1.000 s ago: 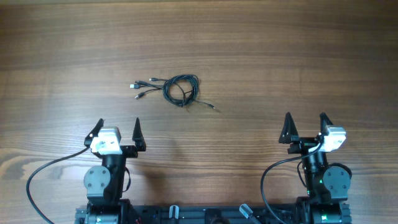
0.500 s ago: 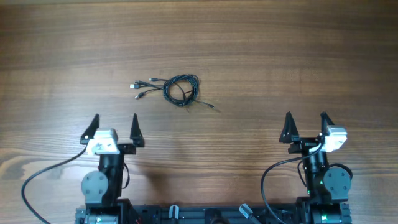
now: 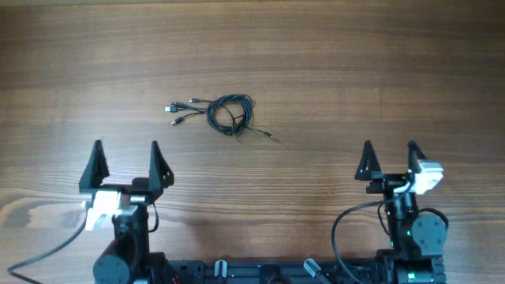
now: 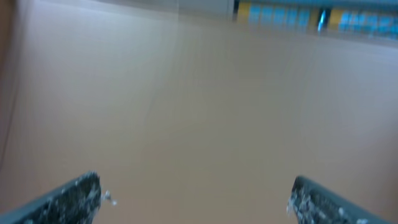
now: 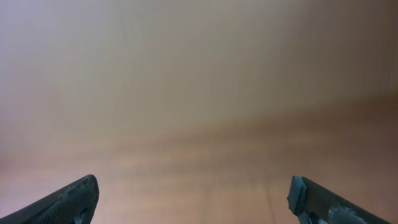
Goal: Untangle cables
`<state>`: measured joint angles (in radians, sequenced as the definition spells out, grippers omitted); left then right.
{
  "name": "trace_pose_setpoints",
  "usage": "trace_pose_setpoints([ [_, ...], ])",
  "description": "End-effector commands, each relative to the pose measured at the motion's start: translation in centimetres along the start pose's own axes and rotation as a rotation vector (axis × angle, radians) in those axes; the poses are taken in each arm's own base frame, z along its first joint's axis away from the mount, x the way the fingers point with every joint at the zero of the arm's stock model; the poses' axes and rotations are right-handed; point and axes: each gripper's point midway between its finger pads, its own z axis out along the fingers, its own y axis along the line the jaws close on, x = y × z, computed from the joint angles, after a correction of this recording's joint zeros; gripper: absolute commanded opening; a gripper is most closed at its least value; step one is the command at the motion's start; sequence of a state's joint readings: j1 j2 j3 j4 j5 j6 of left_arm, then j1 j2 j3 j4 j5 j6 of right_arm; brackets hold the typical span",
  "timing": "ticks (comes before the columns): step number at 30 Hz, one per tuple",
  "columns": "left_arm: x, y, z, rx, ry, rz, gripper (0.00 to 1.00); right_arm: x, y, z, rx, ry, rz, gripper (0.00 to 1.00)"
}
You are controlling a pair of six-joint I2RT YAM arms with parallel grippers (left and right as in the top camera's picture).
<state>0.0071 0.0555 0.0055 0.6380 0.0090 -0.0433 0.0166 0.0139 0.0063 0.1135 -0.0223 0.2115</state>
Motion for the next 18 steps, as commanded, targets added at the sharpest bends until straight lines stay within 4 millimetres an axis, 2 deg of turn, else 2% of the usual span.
trace_pose_setpoints([
  [1, -3.9, -0.1, -0.1, -0.001, -0.143, -0.022, 1.00, -3.8, 0.5, -0.3, -0.019, -0.158, 0.021, 1.00],
  [6, -10.5, -0.7, -0.2, 0.010, -0.315, -0.023, 1.00, -12.0, 1.0, -3.2, -0.027, -0.514, 0.033, 1.00],
  [11, -16.8, -1.4, -0.4, 0.025, -0.427, -0.023, 1.00, -16.9, 2.0, -5.4, -0.052, -0.653, 0.038, 1.00],
  [14, -19.1, -1.6, 0.5, 0.022, -0.402, -0.023, 1.00, -19.7, 2.7, -6.5, -0.064, -0.706, 0.038, 1.00],
  [16, -19.9, -1.7, 1.7, 0.012, -0.328, -0.023, 1.00, -21.7, 3.1, -7.1, -0.067, -0.737, 0.026, 1.00],
  [17, -20.4, -1.8, 3.1, 0.001, -0.237, -0.022, 1.00, -23.4, 3.5, -7.4, -0.065, -0.756, 0.010, 1.00],
  [18, -20.6, -1.8, 3.6, -0.003, -0.203, -0.021, 1.00, -24.0, 3.6, -7.5, -0.065, -0.762, 0.005, 1.00],
])
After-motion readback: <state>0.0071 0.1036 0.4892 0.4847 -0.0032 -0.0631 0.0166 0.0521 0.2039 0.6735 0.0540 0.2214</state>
